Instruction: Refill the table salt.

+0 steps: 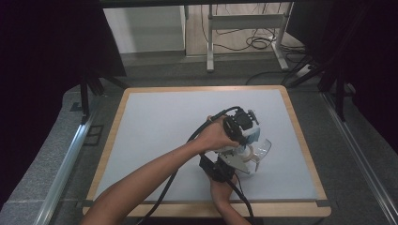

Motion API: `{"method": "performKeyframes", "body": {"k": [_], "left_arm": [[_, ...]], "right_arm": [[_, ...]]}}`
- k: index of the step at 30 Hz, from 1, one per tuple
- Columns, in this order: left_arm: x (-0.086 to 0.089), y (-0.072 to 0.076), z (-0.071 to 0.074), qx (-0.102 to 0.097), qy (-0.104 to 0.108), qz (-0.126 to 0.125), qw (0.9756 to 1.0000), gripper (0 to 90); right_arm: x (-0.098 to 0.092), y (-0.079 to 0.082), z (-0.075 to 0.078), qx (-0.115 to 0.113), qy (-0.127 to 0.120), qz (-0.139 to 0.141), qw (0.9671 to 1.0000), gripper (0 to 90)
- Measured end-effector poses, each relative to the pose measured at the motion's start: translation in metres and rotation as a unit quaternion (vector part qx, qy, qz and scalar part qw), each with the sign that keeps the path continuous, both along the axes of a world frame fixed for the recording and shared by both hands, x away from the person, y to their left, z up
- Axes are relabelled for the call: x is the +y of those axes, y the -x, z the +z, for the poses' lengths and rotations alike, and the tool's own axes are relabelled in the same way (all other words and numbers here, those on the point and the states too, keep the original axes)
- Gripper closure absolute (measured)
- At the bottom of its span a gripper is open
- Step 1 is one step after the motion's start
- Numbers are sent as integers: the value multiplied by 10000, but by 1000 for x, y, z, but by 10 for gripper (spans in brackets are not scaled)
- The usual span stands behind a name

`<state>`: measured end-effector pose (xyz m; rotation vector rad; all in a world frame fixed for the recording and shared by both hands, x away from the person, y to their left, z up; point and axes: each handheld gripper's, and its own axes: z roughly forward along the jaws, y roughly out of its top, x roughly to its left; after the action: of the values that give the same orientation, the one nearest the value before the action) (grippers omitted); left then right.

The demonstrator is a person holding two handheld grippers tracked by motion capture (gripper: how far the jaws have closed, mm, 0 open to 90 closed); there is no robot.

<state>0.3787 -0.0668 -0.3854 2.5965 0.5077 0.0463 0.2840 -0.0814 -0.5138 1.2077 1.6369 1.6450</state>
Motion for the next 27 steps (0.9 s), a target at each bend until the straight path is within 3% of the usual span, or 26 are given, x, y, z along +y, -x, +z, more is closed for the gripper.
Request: {"method": "performKeyframes", "body": {"k": [16,27], "left_arm": [[1,1,0,21,42,0,10000,900],[8,1,5,68,244,40,9997,900]], "right_arm": [[-3,1,-4,31,46,11,10000,469],[-7,3,-7,69,149,19,9999,469]]}}
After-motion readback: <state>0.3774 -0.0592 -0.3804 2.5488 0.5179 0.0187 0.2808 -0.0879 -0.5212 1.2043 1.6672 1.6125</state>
